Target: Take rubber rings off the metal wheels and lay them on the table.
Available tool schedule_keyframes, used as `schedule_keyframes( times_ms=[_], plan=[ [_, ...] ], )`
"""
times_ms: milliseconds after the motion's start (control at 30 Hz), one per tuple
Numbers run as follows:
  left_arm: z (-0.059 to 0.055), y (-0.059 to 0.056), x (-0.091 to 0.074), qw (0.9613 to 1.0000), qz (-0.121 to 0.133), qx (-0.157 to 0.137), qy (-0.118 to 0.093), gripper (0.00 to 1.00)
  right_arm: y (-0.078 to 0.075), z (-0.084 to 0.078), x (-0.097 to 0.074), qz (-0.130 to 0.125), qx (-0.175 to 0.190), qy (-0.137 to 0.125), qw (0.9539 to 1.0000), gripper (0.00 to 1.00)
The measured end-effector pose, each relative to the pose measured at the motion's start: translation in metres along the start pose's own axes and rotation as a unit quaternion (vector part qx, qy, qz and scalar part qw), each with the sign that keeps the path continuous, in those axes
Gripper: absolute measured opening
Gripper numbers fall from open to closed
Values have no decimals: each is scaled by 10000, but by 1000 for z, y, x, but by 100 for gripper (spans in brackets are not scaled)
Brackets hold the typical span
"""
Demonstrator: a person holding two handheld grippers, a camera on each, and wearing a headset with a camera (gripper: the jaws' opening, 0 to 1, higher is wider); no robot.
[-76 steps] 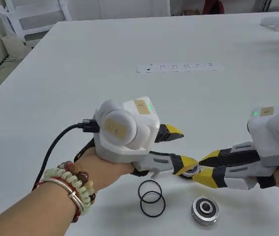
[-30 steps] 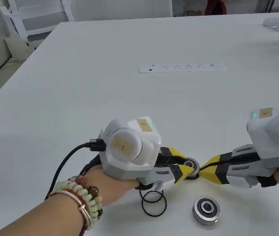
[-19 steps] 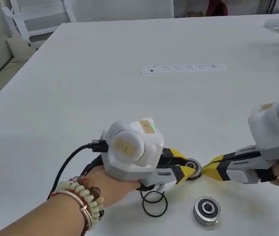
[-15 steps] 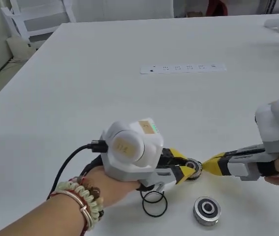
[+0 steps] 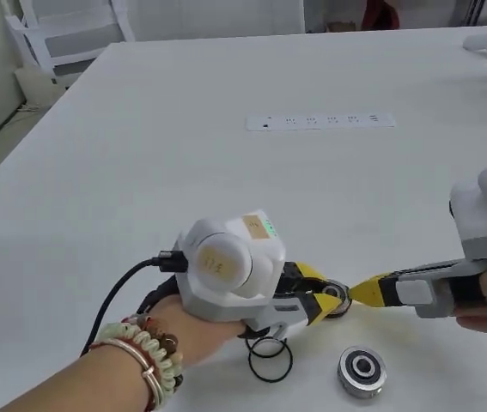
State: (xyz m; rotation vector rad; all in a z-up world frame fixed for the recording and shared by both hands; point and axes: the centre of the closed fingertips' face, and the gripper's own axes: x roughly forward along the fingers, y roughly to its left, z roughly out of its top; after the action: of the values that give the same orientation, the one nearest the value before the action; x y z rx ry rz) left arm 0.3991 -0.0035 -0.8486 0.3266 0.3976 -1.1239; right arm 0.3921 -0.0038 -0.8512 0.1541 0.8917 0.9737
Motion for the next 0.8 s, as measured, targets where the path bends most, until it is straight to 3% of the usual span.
schedule_keyframes(
  times_ms=[100, 333, 433, 800],
  plan=[
    [0, 2, -1, 10000, 35, -20, -13, 14, 1, 0, 1, 4, -75, 14, 10000, 0],
    [0, 2, -1, 10000, 62, -36, -1, 14, -1, 1, -1, 91, 176, -81, 9998, 0],
    [0, 3, -2, 9999, 56, -161, -19, 14, -4, 4, -3, -8, 148, -117, 9998, 0],
    [2, -1, -1, 9999, -41, -94, 84, 14, -10, 8, -8, -72, 190, -221, 9995, 0]
  ],
)
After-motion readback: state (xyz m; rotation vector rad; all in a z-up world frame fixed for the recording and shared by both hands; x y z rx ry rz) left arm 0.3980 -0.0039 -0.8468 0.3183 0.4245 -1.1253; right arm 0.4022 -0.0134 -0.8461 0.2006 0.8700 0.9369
